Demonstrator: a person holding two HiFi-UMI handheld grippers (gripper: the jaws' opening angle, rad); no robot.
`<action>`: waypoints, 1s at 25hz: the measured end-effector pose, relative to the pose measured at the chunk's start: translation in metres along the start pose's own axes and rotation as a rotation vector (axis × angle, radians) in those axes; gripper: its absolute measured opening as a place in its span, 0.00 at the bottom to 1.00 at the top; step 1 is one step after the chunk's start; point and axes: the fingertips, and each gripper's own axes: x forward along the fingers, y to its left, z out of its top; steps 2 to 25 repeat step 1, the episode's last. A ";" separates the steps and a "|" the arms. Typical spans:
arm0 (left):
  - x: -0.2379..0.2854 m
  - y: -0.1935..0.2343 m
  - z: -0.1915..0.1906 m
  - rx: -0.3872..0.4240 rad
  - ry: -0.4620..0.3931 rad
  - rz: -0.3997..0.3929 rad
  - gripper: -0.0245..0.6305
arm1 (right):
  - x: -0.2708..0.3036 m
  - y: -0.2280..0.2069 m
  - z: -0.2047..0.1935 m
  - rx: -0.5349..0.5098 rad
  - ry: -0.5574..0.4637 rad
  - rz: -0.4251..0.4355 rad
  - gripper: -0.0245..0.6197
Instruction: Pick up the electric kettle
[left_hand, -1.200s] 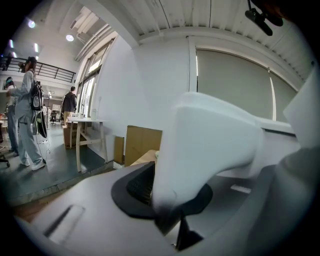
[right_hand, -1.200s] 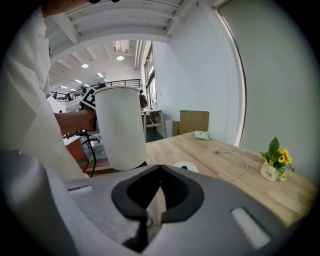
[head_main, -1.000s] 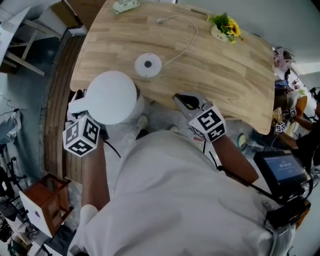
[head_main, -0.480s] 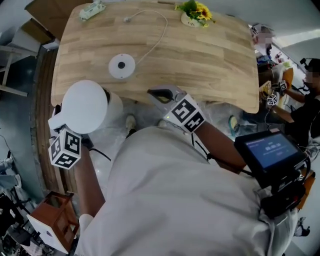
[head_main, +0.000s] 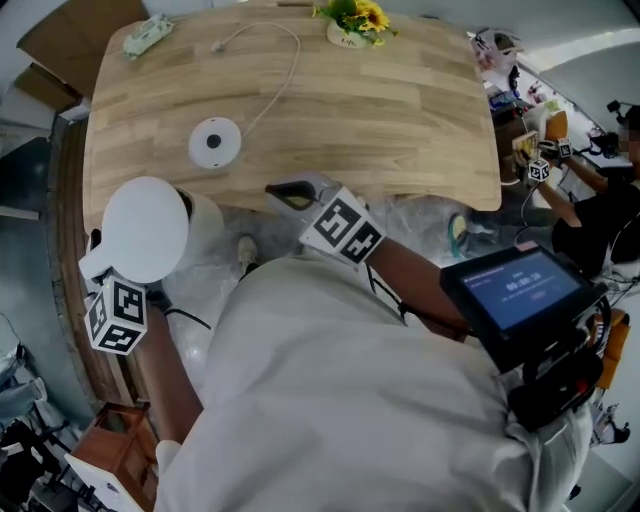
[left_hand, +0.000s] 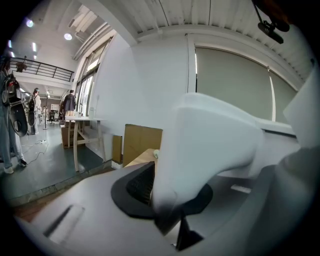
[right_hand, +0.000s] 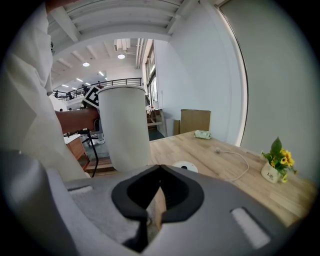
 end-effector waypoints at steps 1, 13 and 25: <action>0.000 0.000 0.001 0.002 -0.002 0.001 0.14 | 0.000 0.000 0.000 -0.001 -0.002 0.001 0.04; 0.000 0.000 0.001 0.002 -0.002 0.001 0.14 | 0.000 0.000 0.000 -0.001 -0.002 0.001 0.04; 0.000 0.000 0.001 0.002 -0.002 0.001 0.14 | 0.000 0.000 0.000 -0.001 -0.002 0.001 0.04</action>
